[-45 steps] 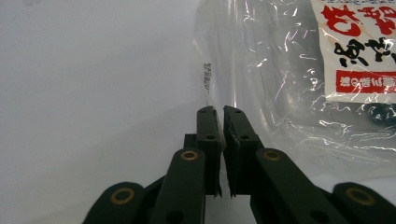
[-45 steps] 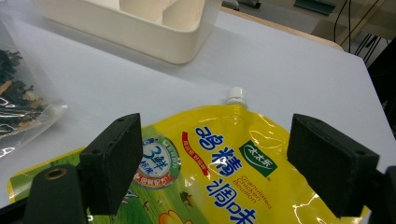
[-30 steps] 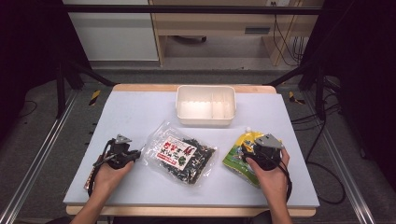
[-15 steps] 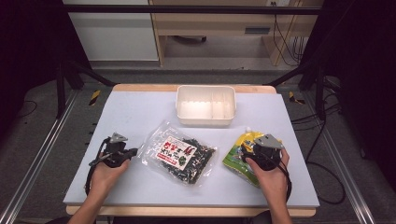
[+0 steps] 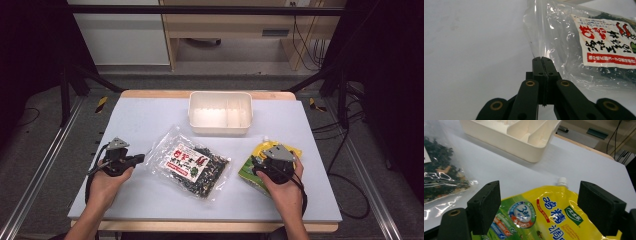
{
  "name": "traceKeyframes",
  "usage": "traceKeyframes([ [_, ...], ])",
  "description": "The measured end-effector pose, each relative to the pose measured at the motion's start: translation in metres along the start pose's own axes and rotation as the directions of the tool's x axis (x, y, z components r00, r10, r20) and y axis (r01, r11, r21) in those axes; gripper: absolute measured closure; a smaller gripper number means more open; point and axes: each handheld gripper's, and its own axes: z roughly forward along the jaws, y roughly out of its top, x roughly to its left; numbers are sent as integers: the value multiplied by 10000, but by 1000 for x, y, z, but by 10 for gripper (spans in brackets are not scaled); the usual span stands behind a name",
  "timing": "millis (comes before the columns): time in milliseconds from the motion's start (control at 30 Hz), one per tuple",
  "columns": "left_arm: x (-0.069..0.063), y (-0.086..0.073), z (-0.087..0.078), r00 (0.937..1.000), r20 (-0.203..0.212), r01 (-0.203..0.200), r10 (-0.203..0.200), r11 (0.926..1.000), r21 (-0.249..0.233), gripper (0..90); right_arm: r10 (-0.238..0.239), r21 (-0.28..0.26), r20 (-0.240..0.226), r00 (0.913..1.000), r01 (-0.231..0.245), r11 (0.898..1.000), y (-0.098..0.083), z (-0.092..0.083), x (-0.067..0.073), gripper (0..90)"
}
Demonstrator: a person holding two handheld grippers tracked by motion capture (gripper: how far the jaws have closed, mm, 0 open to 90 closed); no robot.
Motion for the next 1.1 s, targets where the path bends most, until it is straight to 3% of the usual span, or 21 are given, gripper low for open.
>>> traceKeyframes([
  [133,0,7,-6,9998,163,69,-64,9996,-278,899,-173,-171,-147,9997,171,9997,8,-1,5,195],
  [267,-6,16,-14,9991,413,32,-9,9984,-566,899,-463,-473,-709,9964,430,9980,23,-2,13,202],
  [600,-27,46,-37,9961,795,-278,379,9919,-1239,899,-1053,-1186,-1962,9749,830,9895,69,-2,29,210],
  [800,-47,71,-42,9909,826,-944,1061,9864,-1345,899,-1261,-1242,-2386,9629,985,9874,92,-2,22,215],
  [967,-62,92,-39,9826,788,-1567,1682,9785,-1342,899,-1347,-1277,-2615,9557,1041,9863,108,-5,11,216],
  [1100,-71,108,-37,9768,956,-1760,1917,9726,-1520,899,-1330,-1319,-2754,9521,997,9862,119,-11,0,220],
])
